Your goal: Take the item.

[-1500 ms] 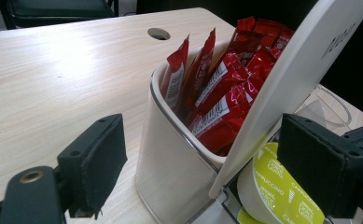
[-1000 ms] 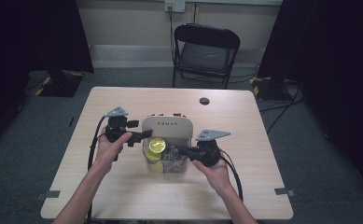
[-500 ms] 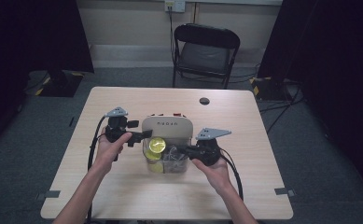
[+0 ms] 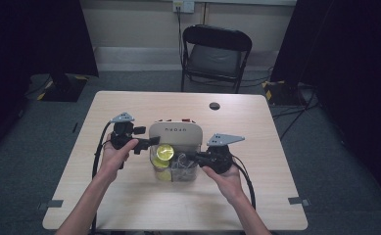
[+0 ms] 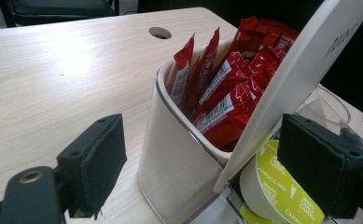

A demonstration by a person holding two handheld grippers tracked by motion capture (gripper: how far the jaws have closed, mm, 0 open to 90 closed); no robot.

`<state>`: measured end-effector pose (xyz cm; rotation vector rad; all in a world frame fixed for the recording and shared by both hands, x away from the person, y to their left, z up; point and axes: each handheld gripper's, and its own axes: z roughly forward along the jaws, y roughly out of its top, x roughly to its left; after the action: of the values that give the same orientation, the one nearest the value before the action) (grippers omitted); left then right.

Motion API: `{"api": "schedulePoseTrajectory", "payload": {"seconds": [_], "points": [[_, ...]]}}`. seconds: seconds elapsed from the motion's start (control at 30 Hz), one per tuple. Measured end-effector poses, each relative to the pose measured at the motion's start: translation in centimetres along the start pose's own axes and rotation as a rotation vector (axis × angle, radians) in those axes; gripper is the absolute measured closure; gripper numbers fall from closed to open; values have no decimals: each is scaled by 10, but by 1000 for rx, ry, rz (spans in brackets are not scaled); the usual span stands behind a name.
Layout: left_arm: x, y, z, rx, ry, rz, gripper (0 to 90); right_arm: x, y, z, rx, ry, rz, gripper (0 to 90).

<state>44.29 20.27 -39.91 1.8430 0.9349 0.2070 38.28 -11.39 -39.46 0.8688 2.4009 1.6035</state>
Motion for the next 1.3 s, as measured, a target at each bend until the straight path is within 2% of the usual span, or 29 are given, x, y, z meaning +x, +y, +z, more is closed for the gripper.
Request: {"api": "schedulePoseTrajectory", "payload": {"seconds": [0.63,1.3], "points": [[1,0,0,5,0,4,152,2,9,-20,-52,-6,-11,900],[0,0,0,3,-1,-2,152,-8,15,-47,-109,-33,6,900]]}}
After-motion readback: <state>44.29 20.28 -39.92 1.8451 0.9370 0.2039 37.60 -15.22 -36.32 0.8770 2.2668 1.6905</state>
